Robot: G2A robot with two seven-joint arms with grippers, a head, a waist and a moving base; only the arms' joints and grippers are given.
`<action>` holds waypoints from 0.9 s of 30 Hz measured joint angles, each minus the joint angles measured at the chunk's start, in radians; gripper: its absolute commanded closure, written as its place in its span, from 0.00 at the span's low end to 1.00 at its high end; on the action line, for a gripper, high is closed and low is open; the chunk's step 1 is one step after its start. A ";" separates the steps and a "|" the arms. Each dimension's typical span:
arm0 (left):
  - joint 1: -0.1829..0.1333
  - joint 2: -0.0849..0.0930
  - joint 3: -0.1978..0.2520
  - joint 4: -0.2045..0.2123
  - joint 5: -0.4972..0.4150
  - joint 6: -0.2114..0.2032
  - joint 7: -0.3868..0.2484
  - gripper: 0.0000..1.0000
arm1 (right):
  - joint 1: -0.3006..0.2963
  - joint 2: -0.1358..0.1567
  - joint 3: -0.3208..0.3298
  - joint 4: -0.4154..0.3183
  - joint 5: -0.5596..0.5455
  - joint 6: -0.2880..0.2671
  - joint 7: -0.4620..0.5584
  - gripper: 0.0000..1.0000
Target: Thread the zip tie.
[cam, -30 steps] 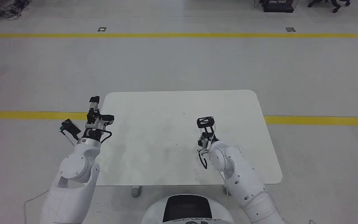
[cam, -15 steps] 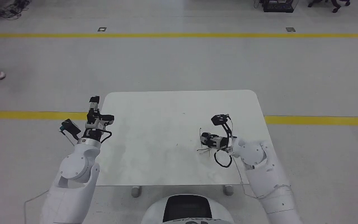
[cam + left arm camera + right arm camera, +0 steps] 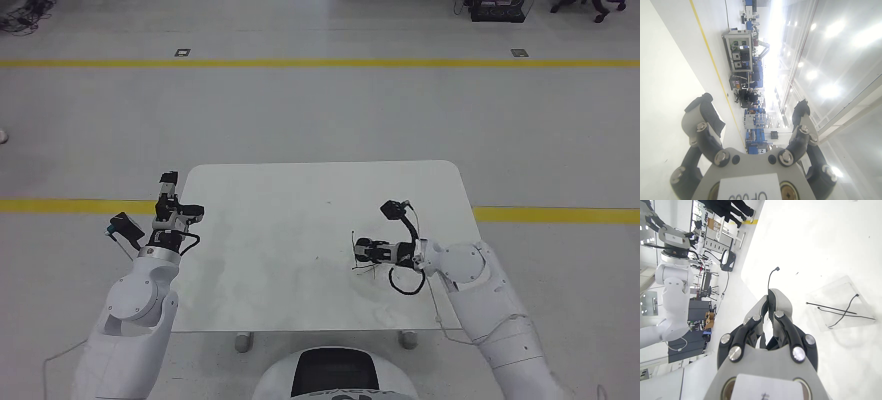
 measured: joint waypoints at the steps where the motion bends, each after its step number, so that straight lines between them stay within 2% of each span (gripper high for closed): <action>1: 0.000 0.000 0.000 0.000 0.000 0.000 0.000 0.00 | 0.006 0.008 -0.012 0.001 0.007 0.000 0.000 1.00; 16: 0.000 0.000 0.000 0.000 0.000 0.000 0.000 0.00 | 0.008 0.011 -0.017 0.002 0.010 0.000 0.000 1.00; 19: 0.000 0.000 0.000 0.000 0.000 0.000 0.000 0.00 | -0.002 0.012 -0.019 -0.002 0.013 0.001 -0.045 1.00; 27: 0.000 0.000 0.000 0.000 0.000 0.000 0.000 0.00 | -0.059 0.046 -0.021 -0.104 0.074 0.000 -0.100 1.00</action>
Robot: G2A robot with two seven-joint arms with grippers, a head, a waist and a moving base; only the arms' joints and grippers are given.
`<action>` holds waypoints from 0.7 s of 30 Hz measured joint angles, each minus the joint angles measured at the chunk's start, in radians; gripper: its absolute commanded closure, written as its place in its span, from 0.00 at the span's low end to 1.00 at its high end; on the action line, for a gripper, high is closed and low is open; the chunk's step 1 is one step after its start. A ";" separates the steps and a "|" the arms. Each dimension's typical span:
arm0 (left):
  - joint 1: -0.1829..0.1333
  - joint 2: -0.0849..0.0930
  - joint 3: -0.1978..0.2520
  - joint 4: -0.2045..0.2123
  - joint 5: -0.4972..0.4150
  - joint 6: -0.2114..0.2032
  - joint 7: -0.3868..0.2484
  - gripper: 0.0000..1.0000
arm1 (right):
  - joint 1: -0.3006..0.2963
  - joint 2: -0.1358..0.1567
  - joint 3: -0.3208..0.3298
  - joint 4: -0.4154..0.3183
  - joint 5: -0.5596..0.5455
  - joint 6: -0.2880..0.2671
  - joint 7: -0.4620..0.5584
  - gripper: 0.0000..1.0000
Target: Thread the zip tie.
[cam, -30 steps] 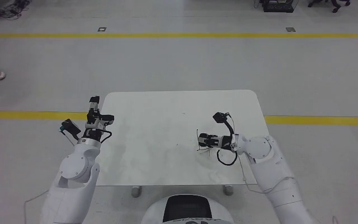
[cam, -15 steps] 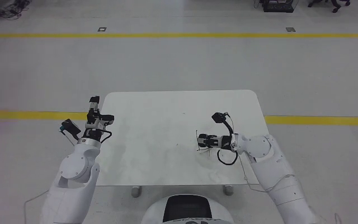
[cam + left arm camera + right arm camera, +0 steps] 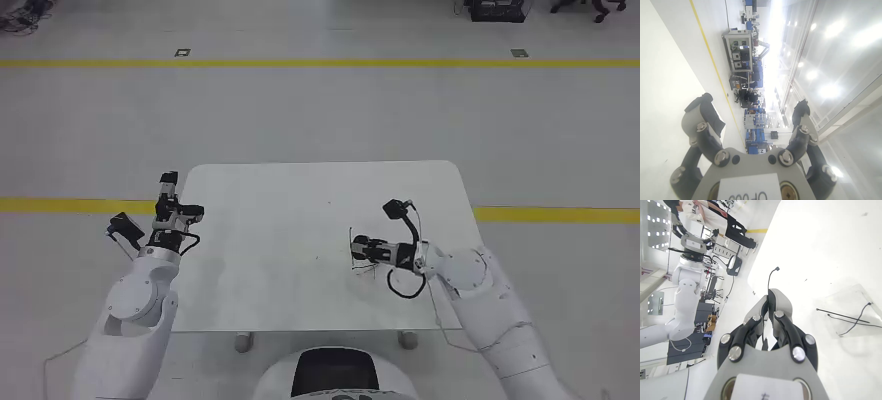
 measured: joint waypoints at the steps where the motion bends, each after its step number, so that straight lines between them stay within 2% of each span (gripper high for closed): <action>1: 0.000 0.000 0.000 0.000 0.000 0.000 0.000 0.00 | -0.005 0.005 0.000 -0.009 0.007 0.000 -0.004 1.00; 9: 0.000 0.000 0.000 0.000 0.000 0.000 0.000 0.00 | -0.017 0.048 -0.016 -0.039 0.074 0.000 -0.054 1.00; 14: -0.002 0.000 0.001 -0.002 0.004 0.000 -0.003 0.00 | -0.016 0.056 -0.021 -0.039 0.080 0.000 -0.071 1.00; 17: -0.001 0.002 0.008 -0.029 0.043 0.003 -0.050 0.00 | -0.016 0.056 -0.021 -0.039 0.080 0.000 -0.071 1.00; 21: 0.023 0.005 0.040 -0.096 0.091 0.024 -0.149 0.00 | -0.031 0.055 -0.025 -0.037 0.069 0.018 -0.129 1.00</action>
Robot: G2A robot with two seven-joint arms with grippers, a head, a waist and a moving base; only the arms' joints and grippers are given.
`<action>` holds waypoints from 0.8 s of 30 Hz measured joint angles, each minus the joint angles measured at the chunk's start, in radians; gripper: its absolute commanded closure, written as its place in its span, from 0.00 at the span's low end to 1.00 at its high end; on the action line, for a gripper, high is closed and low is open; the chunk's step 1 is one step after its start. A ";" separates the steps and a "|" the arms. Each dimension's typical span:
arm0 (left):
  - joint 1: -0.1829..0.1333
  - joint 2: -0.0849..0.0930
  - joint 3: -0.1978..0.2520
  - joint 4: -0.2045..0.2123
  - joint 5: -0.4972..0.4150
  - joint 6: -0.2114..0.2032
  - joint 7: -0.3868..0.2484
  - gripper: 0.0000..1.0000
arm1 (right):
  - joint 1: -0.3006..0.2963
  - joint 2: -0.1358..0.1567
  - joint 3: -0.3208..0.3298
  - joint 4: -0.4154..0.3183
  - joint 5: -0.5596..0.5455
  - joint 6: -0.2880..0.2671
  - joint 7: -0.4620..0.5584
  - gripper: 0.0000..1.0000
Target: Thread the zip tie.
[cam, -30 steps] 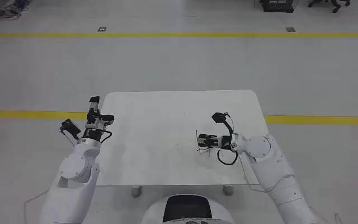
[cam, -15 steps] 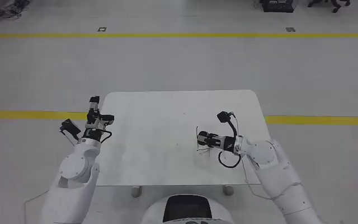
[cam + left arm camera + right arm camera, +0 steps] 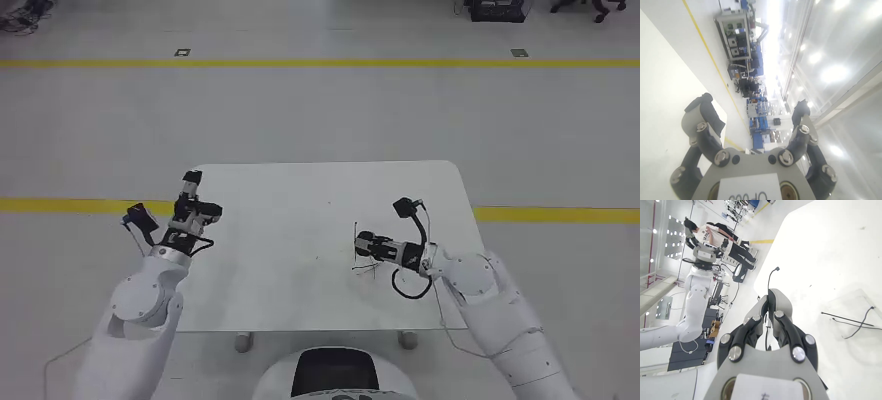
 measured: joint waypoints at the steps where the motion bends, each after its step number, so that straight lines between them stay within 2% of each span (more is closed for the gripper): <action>1: 0.006 0.000 0.011 -0.014 0.025 0.005 -0.003 0.00 | -0.004 0.000 0.002 0.001 0.001 0.002 -0.014 1.00; 5: 0.022 -0.005 0.080 -0.059 0.097 0.029 0.017 0.00 | -0.024 0.003 0.017 0.009 0.021 0.003 -0.065 1.00; 8: 0.019 -0.006 0.101 -0.066 0.145 0.034 0.029 0.00 | -0.025 0.003 0.018 0.011 0.024 0.004 -0.067 1.00; 18: 0.018 -0.006 0.103 -0.065 0.134 0.033 0.028 0.00 | -0.028 0.002 0.018 0.009 0.033 -0.002 -0.081 1.00; 21: 0.017 -0.010 0.137 -0.063 0.103 0.029 0.009 0.00 | -0.044 0.004 0.032 0.001 0.070 -0.019 -0.126 1.00; 24: 0.019 -0.016 0.193 -0.053 0.088 0.034 -0.005 0.00 | -0.064 0.008 0.046 -0.020 0.119 -0.018 -0.142 1.00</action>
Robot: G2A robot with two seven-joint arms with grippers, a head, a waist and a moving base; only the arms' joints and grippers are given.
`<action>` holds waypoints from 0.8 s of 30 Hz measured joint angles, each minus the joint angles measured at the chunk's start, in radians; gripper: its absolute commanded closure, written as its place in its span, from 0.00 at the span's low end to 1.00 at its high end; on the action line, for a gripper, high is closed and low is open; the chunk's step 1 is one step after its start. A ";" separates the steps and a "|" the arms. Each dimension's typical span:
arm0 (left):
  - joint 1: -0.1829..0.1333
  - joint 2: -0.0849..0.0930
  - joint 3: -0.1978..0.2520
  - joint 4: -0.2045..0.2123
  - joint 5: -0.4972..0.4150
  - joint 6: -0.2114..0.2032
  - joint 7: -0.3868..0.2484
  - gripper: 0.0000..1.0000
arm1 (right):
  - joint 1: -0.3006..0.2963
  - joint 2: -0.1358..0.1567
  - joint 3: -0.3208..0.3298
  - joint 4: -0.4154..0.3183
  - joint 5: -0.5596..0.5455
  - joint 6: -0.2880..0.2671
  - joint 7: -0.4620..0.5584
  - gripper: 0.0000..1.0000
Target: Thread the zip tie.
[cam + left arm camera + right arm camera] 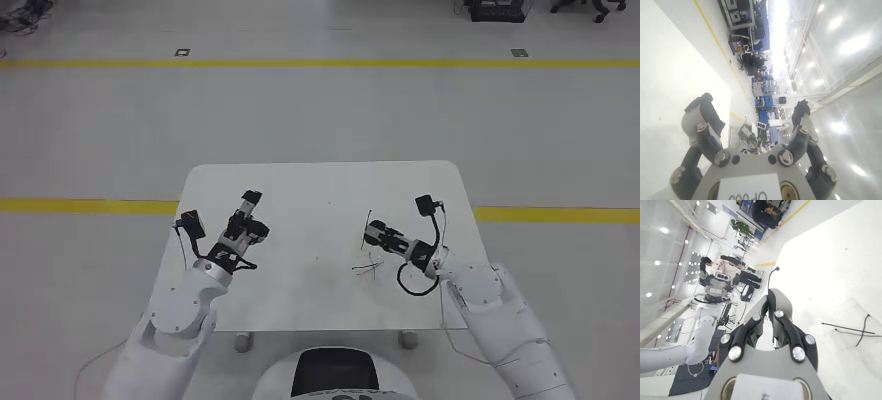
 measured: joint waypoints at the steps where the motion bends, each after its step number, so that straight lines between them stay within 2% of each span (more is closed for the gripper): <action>1: 0.001 -0.003 0.028 0.005 0.003 0.003 0.004 0.00 | -0.006 0.002 0.004 -0.005 0.019 0.000 0.000 1.00; 4: -0.005 -0.012 0.103 0.016 0.012 0.009 0.032 0.00 | -0.016 0.006 0.012 -0.011 0.055 0.000 0.012 1.00; 8: -0.032 -0.025 0.184 0.024 0.014 0.017 0.078 0.00 | -0.016 0.012 0.021 -0.012 0.087 0.000 0.049 1.00; 19: -0.035 -0.025 0.187 0.026 0.014 0.016 0.078 0.00 | -0.016 0.012 0.022 -0.011 0.087 0.000 0.051 1.00; 21: -0.040 -0.028 0.205 0.032 0.006 0.016 0.071 0.00 | -0.019 0.011 0.019 -0.015 0.093 0.000 0.036 1.00; 24: -0.056 -0.036 0.260 0.046 -0.025 0.000 0.055 0.00 | -0.031 0.010 0.018 -0.030 0.139 0.000 0.020 1.00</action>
